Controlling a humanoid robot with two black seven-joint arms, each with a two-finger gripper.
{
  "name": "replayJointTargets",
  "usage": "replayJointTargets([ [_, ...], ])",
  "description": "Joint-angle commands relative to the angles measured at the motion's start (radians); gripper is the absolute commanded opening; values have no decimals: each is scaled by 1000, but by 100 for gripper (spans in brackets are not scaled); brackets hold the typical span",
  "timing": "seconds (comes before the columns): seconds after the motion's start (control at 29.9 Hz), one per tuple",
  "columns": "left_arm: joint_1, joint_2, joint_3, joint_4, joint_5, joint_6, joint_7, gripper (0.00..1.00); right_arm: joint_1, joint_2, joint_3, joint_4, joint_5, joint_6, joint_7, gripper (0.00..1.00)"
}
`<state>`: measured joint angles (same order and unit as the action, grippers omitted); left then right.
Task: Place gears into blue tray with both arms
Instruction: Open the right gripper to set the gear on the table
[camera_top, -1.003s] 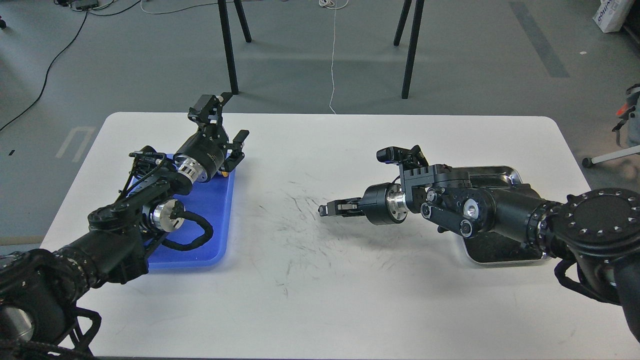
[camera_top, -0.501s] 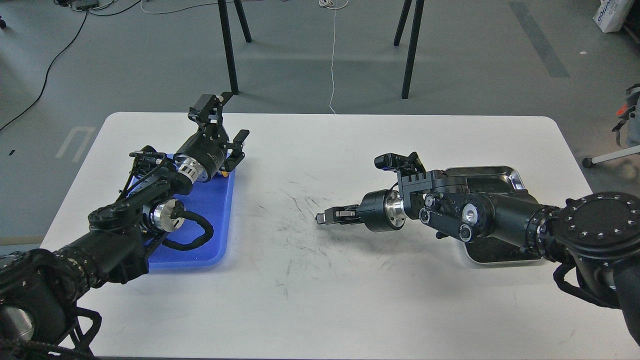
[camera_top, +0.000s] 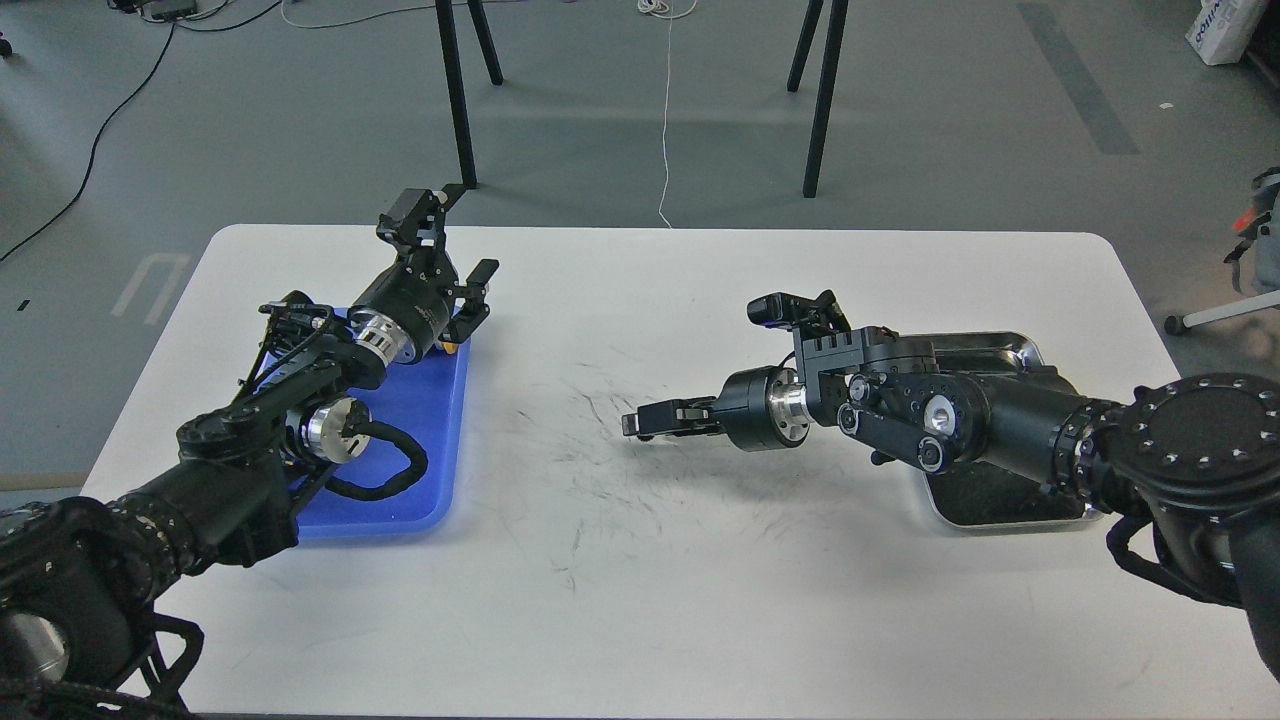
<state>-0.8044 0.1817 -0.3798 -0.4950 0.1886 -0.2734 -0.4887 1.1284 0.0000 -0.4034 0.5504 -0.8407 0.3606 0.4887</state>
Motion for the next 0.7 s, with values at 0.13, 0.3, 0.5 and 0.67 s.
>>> replayJointTargets([
  [0.13,-1,1,1,-1,0,-1,0,100,11,0,21,-6,0,-3,0,86],
  [0.3,-1,1,1,-1,0,-1,0,100,24,0,23,-9,-1,-14,0,88],
  [0.5,1,-1,1,-1,0,-1,0,100,27,0,51,-13,-2,-119,0,87],
  [0.67,1,-1,1,-1,0,-1,0,100,24,0,54,-9,-2,-307,0,86],
])
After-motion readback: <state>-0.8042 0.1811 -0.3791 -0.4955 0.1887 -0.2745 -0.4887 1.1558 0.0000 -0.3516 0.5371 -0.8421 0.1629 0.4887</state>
